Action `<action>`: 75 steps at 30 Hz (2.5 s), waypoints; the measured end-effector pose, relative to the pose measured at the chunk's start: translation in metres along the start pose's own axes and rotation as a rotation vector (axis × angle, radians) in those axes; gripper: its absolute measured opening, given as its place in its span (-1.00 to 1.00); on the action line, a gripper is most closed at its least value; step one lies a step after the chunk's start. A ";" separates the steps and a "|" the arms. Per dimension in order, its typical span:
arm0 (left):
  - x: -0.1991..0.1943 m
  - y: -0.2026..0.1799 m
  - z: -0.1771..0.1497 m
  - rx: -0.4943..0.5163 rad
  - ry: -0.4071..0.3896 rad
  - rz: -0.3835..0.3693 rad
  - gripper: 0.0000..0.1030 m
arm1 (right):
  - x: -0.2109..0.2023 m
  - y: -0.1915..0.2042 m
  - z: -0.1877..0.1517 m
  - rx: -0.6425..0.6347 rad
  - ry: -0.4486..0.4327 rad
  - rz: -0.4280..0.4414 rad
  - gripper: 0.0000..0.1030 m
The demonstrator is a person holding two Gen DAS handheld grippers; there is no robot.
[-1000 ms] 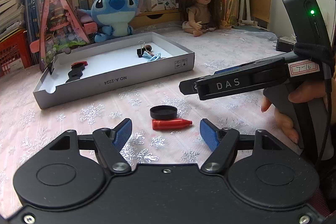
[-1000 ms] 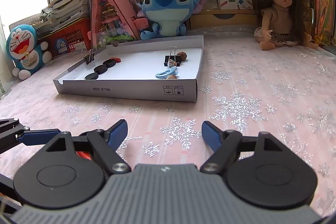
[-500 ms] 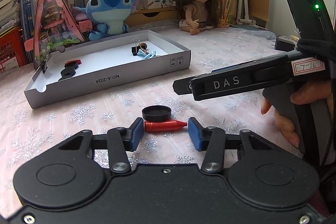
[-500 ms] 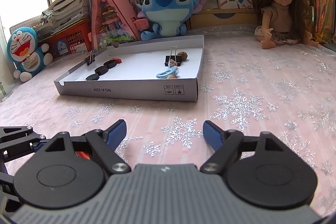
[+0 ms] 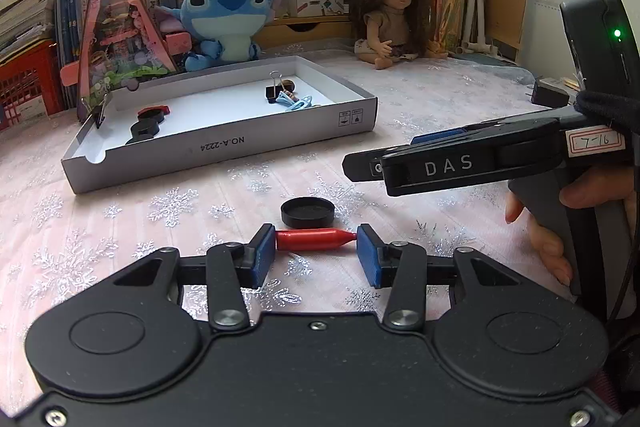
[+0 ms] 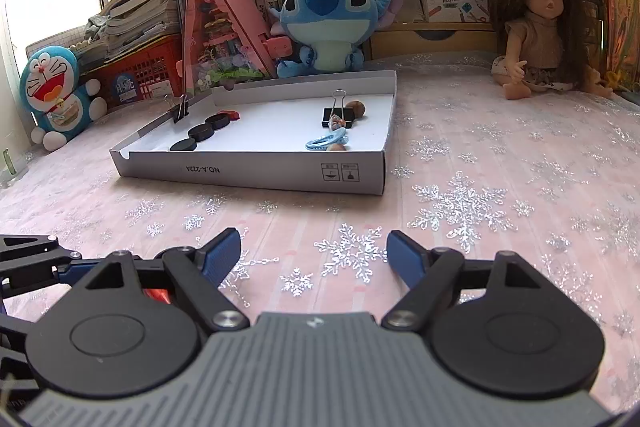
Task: Organize rigid objects
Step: 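Grasp the red marker with the left gripper while the right grasps the black lid, then carry red marker and black lid into the tray and open both grippers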
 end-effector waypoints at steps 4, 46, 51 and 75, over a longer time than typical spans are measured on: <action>-0.003 0.004 -0.001 -0.007 0.000 0.015 -0.18 | 0.000 0.000 0.000 0.004 0.001 0.002 0.70; 0.006 0.055 0.009 -0.159 0.005 0.222 -0.18 | 0.003 0.063 -0.014 -0.241 0.050 0.179 -0.29; 0.007 0.054 0.008 -0.162 0.007 0.221 -0.18 | 0.002 0.062 -0.014 -0.233 0.043 0.173 -0.29; 0.013 0.058 0.031 -0.205 -0.010 0.211 -0.18 | 0.003 0.048 0.004 -0.146 -0.020 0.063 -0.29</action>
Point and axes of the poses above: each gripper's, at about its wrist camera, not at the fingertips, and x roughly the way its jaws point, y to its left, z to its top, the point moved 2 cm from there along x, roughly the way its jaws point, and after that the axes turned 5 degrees about z, right-handed, at the moved point
